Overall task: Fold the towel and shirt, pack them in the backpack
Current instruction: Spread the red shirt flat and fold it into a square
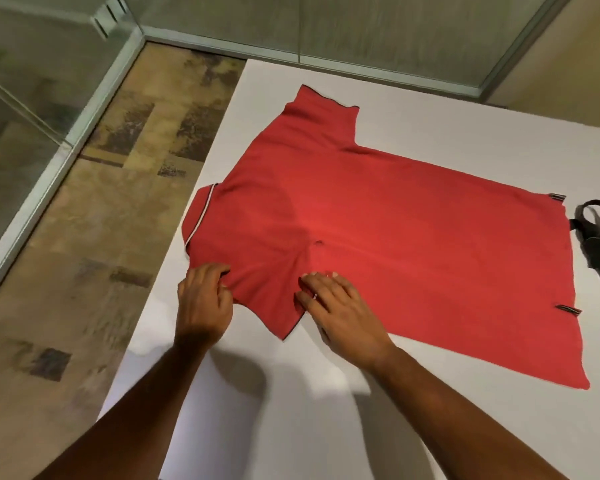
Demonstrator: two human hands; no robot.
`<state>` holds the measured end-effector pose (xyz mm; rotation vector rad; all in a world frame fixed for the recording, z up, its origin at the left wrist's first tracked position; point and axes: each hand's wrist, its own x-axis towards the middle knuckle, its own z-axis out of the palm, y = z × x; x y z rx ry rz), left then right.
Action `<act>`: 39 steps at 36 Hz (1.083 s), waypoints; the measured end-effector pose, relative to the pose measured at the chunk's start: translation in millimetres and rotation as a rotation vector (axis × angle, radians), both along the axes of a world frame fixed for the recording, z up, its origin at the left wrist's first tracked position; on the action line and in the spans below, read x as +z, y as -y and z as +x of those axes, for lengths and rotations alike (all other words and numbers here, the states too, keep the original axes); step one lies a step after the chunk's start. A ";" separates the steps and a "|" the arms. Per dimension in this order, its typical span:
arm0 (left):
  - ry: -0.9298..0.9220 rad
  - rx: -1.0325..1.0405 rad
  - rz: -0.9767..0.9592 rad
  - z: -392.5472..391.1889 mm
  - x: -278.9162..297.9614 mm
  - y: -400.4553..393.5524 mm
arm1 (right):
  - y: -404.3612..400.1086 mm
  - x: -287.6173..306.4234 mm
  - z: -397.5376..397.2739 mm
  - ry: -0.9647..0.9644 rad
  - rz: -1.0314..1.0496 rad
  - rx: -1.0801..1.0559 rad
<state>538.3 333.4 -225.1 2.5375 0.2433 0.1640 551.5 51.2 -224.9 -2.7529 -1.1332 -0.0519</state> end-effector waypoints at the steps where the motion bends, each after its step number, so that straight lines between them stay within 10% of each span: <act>1: 0.005 -0.030 -0.006 -2.6 -1.4 -5.1 | -3.8 -2.1 2.9 -0.003 -0.028 0.016; 18: -0.060 -0.107 -0.047 -3.3 -8.5 -42.7 | -33.0 17.2 42.6 -0.062 0.197 0.058; 28: -0.006 -0.092 0.010 30.0 -1.0 -53.1 | -56.6 52.2 122.8 -0.375 0.661 -0.678; 39: 0.012 -0.026 0.079 43.8 -0.5 -51.6 | -52.0 32.6 175.6 -0.506 0.530 -0.891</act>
